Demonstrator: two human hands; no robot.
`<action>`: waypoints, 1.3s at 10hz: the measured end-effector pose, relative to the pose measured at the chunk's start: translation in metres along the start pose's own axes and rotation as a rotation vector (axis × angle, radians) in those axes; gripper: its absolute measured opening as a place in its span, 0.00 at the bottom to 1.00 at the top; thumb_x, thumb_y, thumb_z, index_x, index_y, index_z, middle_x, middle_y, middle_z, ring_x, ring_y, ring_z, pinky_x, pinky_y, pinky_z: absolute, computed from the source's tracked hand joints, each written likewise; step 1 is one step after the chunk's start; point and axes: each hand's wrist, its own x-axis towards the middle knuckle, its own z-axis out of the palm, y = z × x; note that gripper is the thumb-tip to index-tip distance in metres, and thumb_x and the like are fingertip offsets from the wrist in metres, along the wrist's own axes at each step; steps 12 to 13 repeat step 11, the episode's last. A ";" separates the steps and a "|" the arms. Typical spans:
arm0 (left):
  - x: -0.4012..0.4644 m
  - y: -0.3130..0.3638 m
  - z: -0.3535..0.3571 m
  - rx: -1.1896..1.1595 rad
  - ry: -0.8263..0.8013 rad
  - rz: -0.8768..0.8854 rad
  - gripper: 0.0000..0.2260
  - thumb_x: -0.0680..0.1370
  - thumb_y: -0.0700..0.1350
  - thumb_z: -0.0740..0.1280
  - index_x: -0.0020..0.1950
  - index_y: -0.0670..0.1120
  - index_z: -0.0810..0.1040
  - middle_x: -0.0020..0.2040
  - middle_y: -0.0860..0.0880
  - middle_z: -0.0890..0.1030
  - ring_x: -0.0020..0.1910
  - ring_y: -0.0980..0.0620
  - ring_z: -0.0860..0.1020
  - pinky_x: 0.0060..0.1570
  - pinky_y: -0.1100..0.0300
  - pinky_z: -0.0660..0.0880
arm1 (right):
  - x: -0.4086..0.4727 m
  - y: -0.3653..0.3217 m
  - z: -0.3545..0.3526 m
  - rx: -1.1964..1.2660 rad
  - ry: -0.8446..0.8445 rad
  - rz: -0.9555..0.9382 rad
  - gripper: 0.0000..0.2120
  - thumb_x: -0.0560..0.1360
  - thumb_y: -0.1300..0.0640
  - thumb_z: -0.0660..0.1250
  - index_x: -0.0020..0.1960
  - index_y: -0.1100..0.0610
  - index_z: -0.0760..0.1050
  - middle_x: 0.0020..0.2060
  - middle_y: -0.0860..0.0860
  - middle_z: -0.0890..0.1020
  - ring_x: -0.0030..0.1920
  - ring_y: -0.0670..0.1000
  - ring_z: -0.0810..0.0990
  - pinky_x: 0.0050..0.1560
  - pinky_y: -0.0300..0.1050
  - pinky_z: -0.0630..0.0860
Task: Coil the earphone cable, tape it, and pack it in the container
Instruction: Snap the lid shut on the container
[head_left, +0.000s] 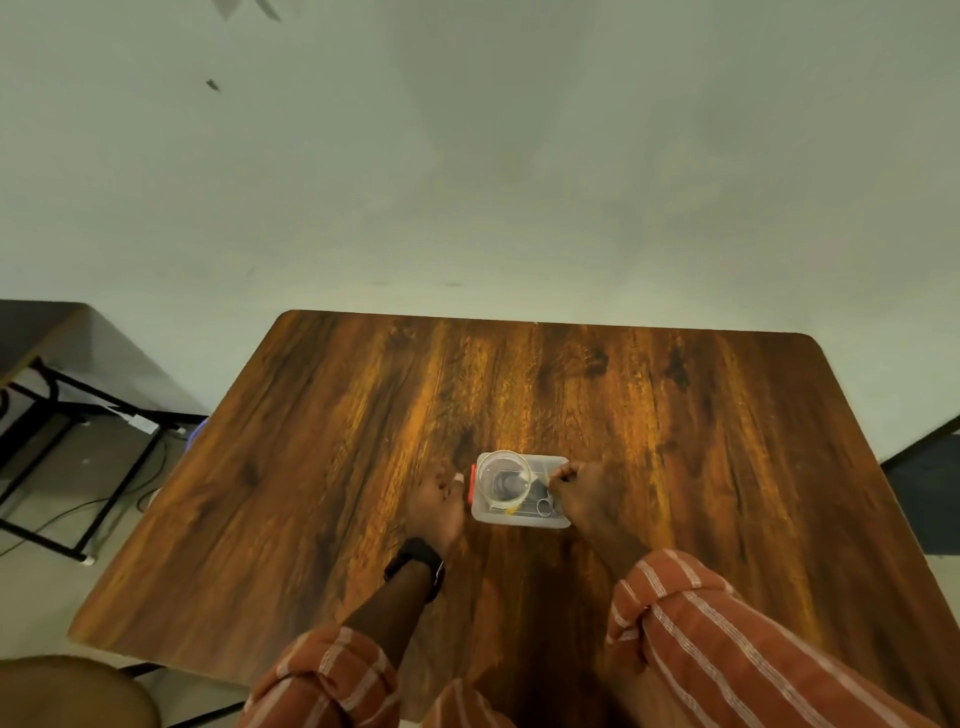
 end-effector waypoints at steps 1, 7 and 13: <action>-0.008 0.006 -0.001 -0.090 -0.076 -0.116 0.10 0.82 0.54 0.58 0.45 0.53 0.74 0.43 0.52 0.78 0.44 0.49 0.77 0.39 0.57 0.71 | -0.008 0.002 -0.003 0.051 0.110 -0.009 0.05 0.73 0.62 0.71 0.48 0.59 0.82 0.41 0.51 0.83 0.38 0.47 0.80 0.30 0.34 0.69; 0.030 0.081 0.034 -0.218 -0.315 -0.139 0.33 0.74 0.71 0.48 0.61 0.49 0.78 0.62 0.46 0.80 0.59 0.44 0.78 0.66 0.45 0.69 | 0.052 0.006 -0.028 0.079 0.245 0.042 0.07 0.71 0.65 0.72 0.46 0.56 0.84 0.44 0.51 0.86 0.41 0.48 0.83 0.34 0.37 0.78; 0.053 0.055 0.058 -0.066 -0.387 -0.146 0.36 0.72 0.74 0.46 0.65 0.52 0.74 0.62 0.50 0.78 0.59 0.47 0.77 0.64 0.45 0.70 | 0.048 0.031 -0.039 0.038 0.153 -0.131 0.12 0.77 0.62 0.66 0.59 0.56 0.80 0.53 0.49 0.83 0.54 0.50 0.80 0.55 0.45 0.76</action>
